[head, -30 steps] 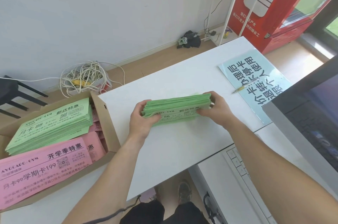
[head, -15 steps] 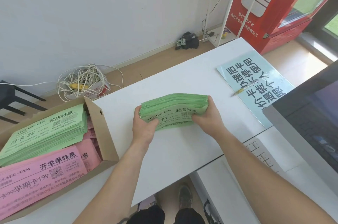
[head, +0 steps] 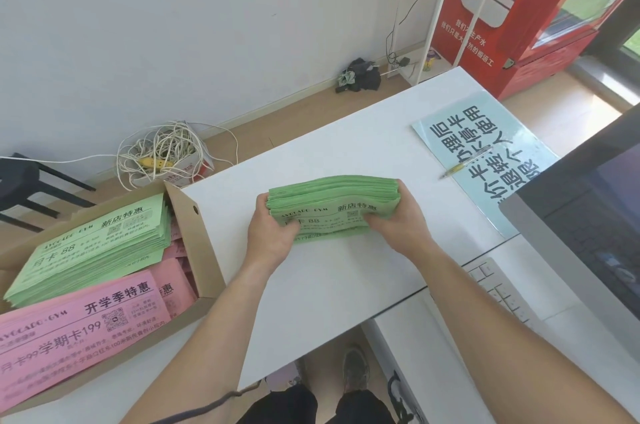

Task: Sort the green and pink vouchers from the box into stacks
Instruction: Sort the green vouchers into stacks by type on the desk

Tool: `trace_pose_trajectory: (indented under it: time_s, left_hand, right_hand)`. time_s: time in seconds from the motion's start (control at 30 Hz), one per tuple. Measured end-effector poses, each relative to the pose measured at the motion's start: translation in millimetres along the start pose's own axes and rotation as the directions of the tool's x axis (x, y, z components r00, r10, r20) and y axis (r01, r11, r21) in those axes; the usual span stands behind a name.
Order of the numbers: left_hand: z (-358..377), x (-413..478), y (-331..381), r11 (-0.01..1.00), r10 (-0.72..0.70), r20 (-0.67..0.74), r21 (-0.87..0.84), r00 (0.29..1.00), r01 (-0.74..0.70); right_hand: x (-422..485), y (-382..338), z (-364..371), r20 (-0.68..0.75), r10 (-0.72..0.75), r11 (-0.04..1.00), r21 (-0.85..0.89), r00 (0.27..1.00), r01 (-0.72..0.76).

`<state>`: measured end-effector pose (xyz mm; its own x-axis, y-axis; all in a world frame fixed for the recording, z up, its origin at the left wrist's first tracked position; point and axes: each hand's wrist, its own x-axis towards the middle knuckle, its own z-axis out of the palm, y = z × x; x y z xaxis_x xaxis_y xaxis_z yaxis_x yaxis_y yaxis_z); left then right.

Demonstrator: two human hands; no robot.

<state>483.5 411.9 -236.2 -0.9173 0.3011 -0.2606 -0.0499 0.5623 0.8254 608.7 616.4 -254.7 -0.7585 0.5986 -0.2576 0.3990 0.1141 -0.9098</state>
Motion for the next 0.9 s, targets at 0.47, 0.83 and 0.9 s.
trace_pose_trajectory:
  time_s: [0.47, 0.83, 0.9]
  left_hand:
    - [-52, -5, 22, 0.993, -0.091, 0.162, 0.086, 0.983, 0.078]
    - [-45, -14, 3, 0.968, -0.247, 0.238, 0.112, 0.939, 0.227]
    - [-40, -15, -3, 0.963, -0.259, 0.234, 0.138, 0.937, 0.231]
  right_hand:
    - [-7, -43, -6, 0.265, 0.065, 0.998, -0.018, 0.962, -0.063]
    - [-6, -18, 8, 0.27, 0.258, 0.966, -0.048, 0.928, -0.254]
    - [-10, -12, 11, 0.212, 0.272, 0.962, -0.058, 0.938, -0.266]
